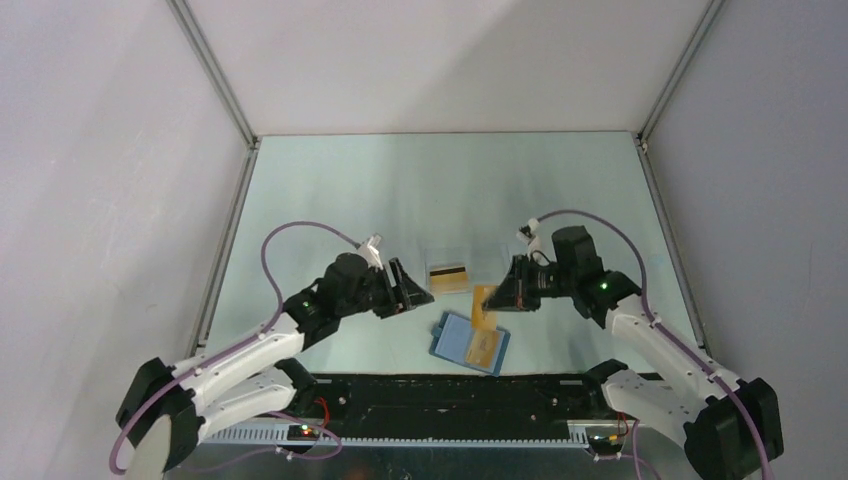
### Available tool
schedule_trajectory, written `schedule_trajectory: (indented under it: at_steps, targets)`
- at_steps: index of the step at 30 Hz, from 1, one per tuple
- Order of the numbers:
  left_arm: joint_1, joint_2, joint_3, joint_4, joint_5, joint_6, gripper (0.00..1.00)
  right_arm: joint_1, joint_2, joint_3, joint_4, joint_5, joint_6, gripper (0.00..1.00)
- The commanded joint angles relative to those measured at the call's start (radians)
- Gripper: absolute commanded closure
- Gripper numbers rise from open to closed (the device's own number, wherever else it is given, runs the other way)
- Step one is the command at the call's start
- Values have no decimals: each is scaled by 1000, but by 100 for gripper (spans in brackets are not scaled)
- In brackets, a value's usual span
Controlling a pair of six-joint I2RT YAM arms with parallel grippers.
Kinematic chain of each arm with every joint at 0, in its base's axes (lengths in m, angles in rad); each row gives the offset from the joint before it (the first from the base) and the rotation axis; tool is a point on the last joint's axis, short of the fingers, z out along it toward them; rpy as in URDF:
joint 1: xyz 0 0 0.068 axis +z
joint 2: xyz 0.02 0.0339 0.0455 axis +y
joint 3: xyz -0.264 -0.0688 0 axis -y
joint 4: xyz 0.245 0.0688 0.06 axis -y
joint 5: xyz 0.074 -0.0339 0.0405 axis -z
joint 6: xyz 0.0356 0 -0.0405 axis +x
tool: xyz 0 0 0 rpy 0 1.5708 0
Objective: Put the credit cards into the card holder
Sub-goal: Insert the credit card into the card holder.
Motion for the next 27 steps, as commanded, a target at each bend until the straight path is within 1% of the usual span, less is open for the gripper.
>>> schedule_trajectory:
  at_steps: [1,6,9,13,15,18,21,27]
  targets:
    - [-3,79,25,-113,-4,26,34,3,-61,-125,116,54,11,100]
    - [-10,208,52,-108,31,39,33,29,-83,-227,221,141,50,100]
    - [-10,270,57,-74,75,40,35,54,-81,-292,285,190,116,100]
    - [-19,344,16,87,128,-5,40,109,-56,-358,385,275,197,100]
    - [-27,392,8,123,138,-14,42,135,-36,-381,426,308,225,100]
    - [-43,450,3,169,150,-29,45,170,-6,-393,432,368,231,100]
    - [-74,521,1,226,167,-60,48,175,-4,-398,418,395,225,100]
    - [-134,561,-13,262,139,-126,53,168,-3,-400,353,433,209,100]
